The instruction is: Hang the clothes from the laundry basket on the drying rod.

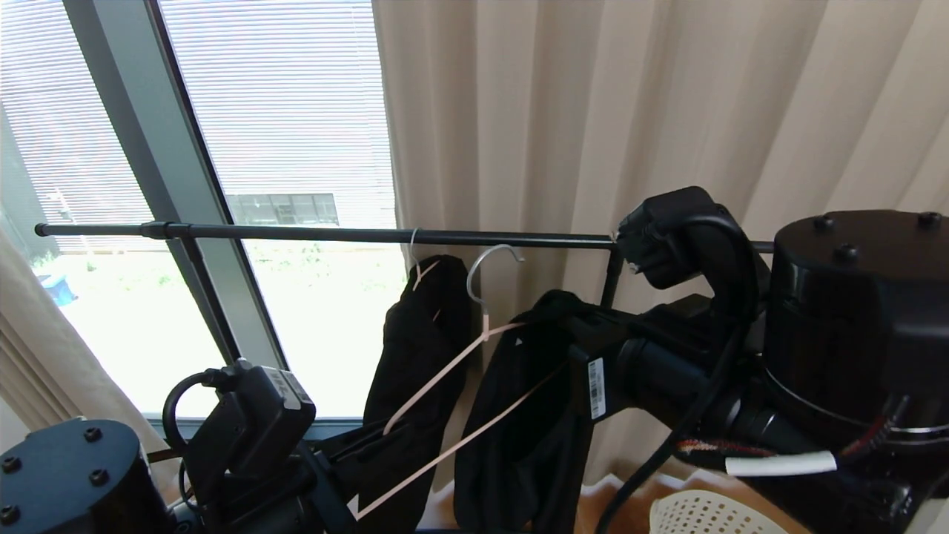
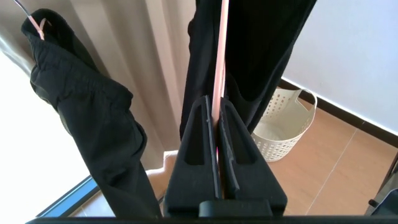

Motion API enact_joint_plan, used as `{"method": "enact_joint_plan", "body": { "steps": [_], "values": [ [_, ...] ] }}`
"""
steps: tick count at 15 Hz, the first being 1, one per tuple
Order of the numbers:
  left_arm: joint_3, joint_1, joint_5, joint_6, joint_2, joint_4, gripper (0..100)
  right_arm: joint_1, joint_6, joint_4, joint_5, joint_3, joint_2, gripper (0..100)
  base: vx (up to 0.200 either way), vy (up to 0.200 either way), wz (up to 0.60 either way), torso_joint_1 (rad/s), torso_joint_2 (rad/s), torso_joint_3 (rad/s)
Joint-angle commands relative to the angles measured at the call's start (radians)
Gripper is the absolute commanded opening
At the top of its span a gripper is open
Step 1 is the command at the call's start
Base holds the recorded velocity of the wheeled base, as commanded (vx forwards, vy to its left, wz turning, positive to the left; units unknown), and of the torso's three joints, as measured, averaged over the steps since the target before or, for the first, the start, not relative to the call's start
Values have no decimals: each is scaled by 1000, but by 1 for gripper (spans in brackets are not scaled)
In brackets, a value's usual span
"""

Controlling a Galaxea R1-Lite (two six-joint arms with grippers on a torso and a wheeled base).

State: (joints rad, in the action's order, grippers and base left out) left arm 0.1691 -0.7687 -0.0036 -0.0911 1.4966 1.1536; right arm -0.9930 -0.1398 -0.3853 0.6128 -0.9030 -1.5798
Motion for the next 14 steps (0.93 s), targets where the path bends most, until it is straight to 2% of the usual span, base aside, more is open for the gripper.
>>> {"method": "enact_joint_plan", "body": {
  "steps": [1, 7, 10, 14],
  "values": [
    [-23, 2, -3, -13, -79, 0, 0, 93, 0, 2, -8, -19, -16, 0, 0, 0, 0, 0, 0, 0],
    [4, 19, 2, -18, -114, -2, 0, 109, -3, 9, -8, -13, -32, 0, 0, 0, 0, 0, 0, 0],
    [7, 40, 5, -56, -116, 0, 0, 117, -1, 13, 5, 10, -8, 0, 0, 0, 0, 0, 0, 0],
    [12, 74, 5, -61, -113, 0, 0, 177, 3, 14, 5, 1, -29, 0, 0, 0, 0, 0, 0, 0]
  ]
}}
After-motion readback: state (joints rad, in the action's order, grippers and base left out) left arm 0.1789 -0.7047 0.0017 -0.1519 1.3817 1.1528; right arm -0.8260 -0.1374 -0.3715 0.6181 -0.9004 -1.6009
